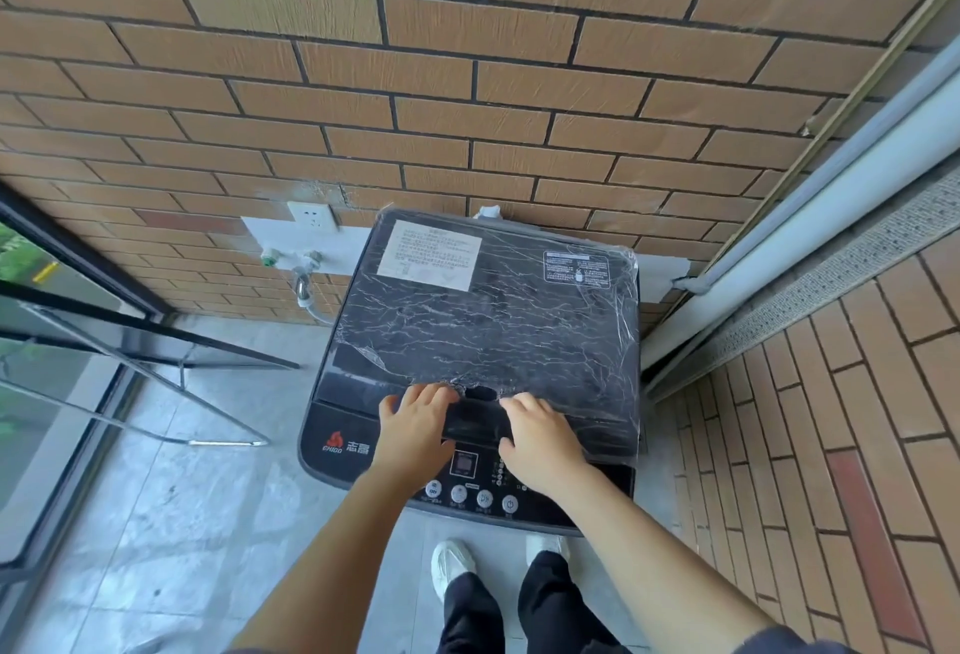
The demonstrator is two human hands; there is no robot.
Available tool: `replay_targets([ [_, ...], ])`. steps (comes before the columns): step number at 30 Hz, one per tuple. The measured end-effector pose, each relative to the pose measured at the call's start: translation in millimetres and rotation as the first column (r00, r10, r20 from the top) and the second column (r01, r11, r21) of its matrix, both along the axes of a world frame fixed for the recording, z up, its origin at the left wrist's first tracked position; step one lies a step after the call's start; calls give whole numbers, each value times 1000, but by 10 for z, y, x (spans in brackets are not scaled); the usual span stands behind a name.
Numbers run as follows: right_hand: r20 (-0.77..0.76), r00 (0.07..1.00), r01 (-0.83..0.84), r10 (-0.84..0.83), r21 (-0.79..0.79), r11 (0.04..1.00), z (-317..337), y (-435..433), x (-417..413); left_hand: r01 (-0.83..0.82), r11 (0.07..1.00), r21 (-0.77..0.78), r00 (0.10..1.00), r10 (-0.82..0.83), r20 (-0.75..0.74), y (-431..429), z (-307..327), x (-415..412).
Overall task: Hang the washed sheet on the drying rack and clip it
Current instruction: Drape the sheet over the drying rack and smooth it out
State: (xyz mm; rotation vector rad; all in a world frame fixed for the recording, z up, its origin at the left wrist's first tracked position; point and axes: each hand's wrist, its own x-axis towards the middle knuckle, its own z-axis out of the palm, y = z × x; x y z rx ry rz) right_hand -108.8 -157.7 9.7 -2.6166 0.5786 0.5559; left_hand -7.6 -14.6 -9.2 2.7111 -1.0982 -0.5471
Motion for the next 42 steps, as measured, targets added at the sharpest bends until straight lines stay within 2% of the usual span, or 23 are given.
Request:
replay_targets([
  [5, 9, 1000, -1, 1, 55, 998, 20, -40, -23, -51, 999, -10, 995, 50, -88, -12, 29, -34],
  [9, 81, 995, 33, -51, 208, 978, 84, -79, -108, -193, 972, -132, 977, 178, -116, 36, 57, -185],
  [13, 228, 961, 75, -157, 331, 941, 149, -123, -253, -338, 908, -247, 941, 320, -111, 122, 184, -439],
  [16, 280, 941, 58, -188, 415, 908, 260, -115, -299, -434, 808, -398, 893, 443, -76, 240, 350, -671],
  [21, 344, 937, -145, -55, 528, 837, 394, 217, -265, -595, 542, -594, 714, 695, -81, 615, 602, -1256],
  [27, 399, 906, -368, 138, 588, 720, 663, 1046, -396, -686, 327, -650, 482, 874, -69, 1323, 909, -1996],
  [31, 428, 860, -499, 278, 590, 635, 919, 1648, -594, -680, 179, -711, 331, 940, -80, 1818, 1142, -2401],
  [36, 499, 793, -606, 348, 594, 529, 1274, 2550, -945, -613, 89, -785, 221, 973, -62, 2558, 1417, -2982],
  [42, 603, 732, -681, 318, 618, 393, 1653, 3914, -1562, -585, 69, -808, 94, 995, 17, 3708, 1723, -3806],
])
